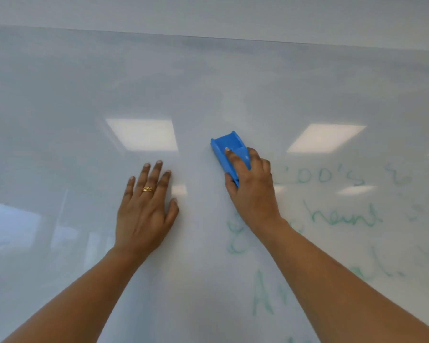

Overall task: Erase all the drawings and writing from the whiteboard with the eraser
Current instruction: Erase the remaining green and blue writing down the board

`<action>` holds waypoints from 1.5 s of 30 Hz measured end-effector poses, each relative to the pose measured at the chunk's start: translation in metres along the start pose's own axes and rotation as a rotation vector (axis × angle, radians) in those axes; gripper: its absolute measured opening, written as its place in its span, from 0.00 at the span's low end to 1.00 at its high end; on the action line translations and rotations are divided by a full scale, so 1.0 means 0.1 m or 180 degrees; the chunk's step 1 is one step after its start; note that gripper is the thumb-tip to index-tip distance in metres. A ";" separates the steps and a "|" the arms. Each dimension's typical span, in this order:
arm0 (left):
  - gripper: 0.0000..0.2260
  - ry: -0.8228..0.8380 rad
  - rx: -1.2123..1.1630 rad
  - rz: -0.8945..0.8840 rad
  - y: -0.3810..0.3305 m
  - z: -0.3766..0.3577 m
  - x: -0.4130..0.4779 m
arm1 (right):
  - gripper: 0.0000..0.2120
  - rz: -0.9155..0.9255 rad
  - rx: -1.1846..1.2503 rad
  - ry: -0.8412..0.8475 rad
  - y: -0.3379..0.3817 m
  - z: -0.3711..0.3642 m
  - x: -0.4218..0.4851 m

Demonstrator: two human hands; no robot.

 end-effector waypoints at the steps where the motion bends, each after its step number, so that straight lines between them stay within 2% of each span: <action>1: 0.26 0.0030 -0.0034 -0.0040 -0.12 -0.01 0.05 | 0.23 -0.0050 -0.0007 -0.0024 -0.11 0.05 0.03; 8: 0.28 0.0277 -0.0150 0.0002 -0.69 -0.14 0.23 | 0.24 -0.0374 -0.0201 -0.0086 -0.83 0.41 0.12; 12: 0.28 0.0153 -0.0291 0.0186 -0.73 -0.19 0.19 | 0.23 -0.0659 -0.0373 -0.0228 -1.15 0.58 0.07; 15: 0.27 0.0134 -0.0346 0.0281 -0.75 -0.20 0.19 | 0.23 -0.0855 -0.0571 -0.0330 -1.21 0.61 0.04; 19: 0.30 0.0180 -0.0423 0.0408 -0.78 -0.20 0.19 | 0.23 -0.1102 -0.0451 -0.0400 -1.10 0.53 0.01; 26: 0.34 0.0279 -0.0518 0.0567 -0.81 -0.20 0.19 | 0.26 -0.0891 -0.0507 -0.0407 -0.61 0.27 -0.05; 30: 0.23 0.0153 -0.0803 0.1105 -0.87 -0.13 0.24 | 0.24 -0.0456 -0.0551 -0.0135 -0.37 0.17 -0.16; 34: 0.21 0.0090 -0.0821 0.1566 -1.02 -0.10 0.30 | 0.21 -0.0022 -0.0506 0.0138 -0.51 0.23 -0.19; 38: 0.21 0.0106 -0.0790 0.1232 -1.38 -0.10 0.36 | 0.22 0.0078 -0.0607 0.0166 -0.82 0.37 -0.15; 45: 0.23 0.0678 -0.0915 0.0578 -2.13 -0.21 0.49 | 0.21 -0.0170 -0.0544 -0.0051 -1.51 0.75 -0.04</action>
Point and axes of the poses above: each hand's wrist, its own x-axis towards the middle knuckle, its own z-axis out of the back of the hand, y = z × x, the point moved 6 cm from there along x, towards the middle knuckle
